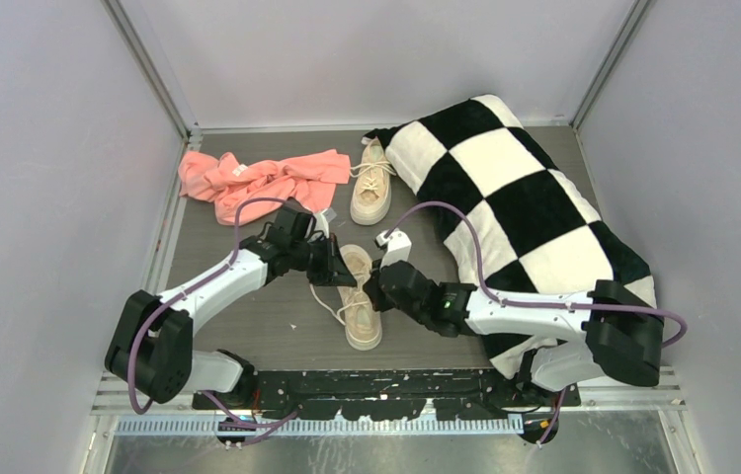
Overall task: Tie the shoes
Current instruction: Cross the shoelace with the shoelace.
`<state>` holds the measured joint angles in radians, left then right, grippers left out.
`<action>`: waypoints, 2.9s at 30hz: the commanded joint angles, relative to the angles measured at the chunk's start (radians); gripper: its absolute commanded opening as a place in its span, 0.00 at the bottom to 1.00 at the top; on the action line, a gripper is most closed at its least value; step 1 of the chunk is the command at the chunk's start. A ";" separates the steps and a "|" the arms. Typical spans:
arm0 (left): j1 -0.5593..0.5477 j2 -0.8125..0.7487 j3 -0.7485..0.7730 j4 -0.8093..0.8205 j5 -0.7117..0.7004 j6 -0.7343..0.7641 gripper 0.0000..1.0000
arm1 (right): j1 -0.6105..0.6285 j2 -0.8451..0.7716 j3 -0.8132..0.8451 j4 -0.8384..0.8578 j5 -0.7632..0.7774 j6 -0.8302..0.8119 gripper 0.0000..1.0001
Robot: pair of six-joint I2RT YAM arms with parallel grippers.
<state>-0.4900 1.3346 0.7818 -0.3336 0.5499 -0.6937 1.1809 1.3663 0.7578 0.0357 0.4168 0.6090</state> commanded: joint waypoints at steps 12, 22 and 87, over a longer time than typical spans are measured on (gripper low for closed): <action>-0.002 -0.010 0.066 -0.048 0.058 0.044 0.02 | -0.072 0.007 -0.099 0.145 -0.163 0.109 0.01; -0.002 -0.012 0.066 -0.029 0.041 0.019 0.01 | -0.071 -0.048 0.003 0.129 -0.266 0.075 0.01; -0.032 0.064 0.131 -0.073 -0.078 0.188 0.31 | -0.136 0.099 -0.025 0.093 -0.274 0.045 0.01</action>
<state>-0.5198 1.3632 0.8612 -0.4358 0.4564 -0.5591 1.0554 1.4525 0.6891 0.1116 0.1436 0.6495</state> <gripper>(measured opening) 0.320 0.017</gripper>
